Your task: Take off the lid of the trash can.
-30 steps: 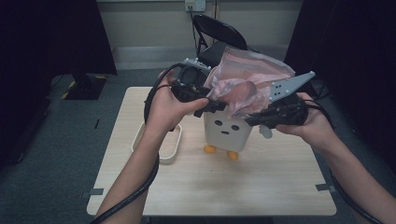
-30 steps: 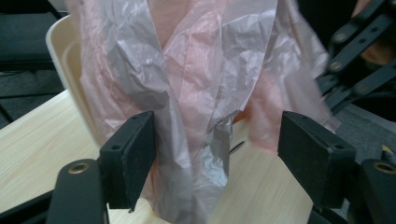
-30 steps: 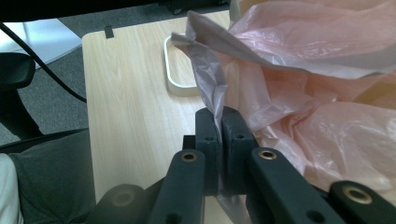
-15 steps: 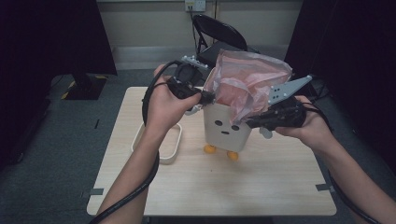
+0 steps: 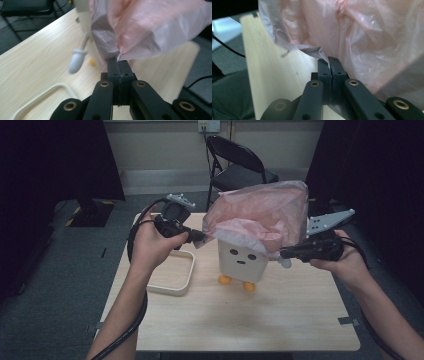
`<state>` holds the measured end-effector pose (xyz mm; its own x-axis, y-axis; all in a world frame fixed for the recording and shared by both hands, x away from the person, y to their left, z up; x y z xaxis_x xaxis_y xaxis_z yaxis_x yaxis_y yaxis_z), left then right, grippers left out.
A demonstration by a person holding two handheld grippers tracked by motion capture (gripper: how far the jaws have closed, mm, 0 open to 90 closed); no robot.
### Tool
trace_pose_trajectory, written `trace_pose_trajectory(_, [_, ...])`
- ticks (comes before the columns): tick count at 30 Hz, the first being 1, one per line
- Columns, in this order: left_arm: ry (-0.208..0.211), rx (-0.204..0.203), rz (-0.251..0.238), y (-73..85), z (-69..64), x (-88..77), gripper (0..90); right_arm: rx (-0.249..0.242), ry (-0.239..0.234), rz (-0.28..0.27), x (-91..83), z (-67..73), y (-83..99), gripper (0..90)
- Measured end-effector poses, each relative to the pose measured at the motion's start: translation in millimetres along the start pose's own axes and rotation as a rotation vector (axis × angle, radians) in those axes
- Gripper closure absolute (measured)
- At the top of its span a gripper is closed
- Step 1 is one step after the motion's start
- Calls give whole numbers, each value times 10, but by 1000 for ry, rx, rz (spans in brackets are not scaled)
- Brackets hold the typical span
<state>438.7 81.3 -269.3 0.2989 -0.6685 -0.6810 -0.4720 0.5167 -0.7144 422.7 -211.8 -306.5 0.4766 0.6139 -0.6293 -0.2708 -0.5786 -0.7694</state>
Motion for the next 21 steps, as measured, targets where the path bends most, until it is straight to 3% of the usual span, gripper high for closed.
trace_pose_trajectory(3, [-4,-8,-5,41,60,49,900,13,46,35,8,-101,118,895])
trace_pose_trajectory(5, [1,-9,-9,49,68,102,900,59,26,21,52,-147,179,897])
trace_pose_trajectory(9, [-7,-5,12,84,125,214,900,59,24,29,149,-191,217,899])
trace_pose_trajectory(12, [-8,-19,1,94,197,277,900,57,34,26,196,-220,236,900])
trace_pose_trajectory(14, [13,-44,-12,95,232,309,900,70,22,8,231,-256,268,900])
trace_pose_trajectory(15, [6,-41,-14,97,246,317,900,75,8,6,241,-260,286,900])
trace_pose_trajectory(21, [-7,-13,5,96,226,320,900,66,22,10,219,-298,325,900])
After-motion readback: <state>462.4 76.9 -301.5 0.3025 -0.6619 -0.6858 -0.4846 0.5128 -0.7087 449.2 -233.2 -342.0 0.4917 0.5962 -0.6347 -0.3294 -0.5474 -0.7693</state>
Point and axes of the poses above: each handheld gripper's, and its own axes: x roughly forward along the jaws, y roughly out of its underside, z roughly to its left, the point moved 7 cm from there along x, roughly forward along the jaws, and after that the axes turned 8 degrees about y, right-handed, at the moved point
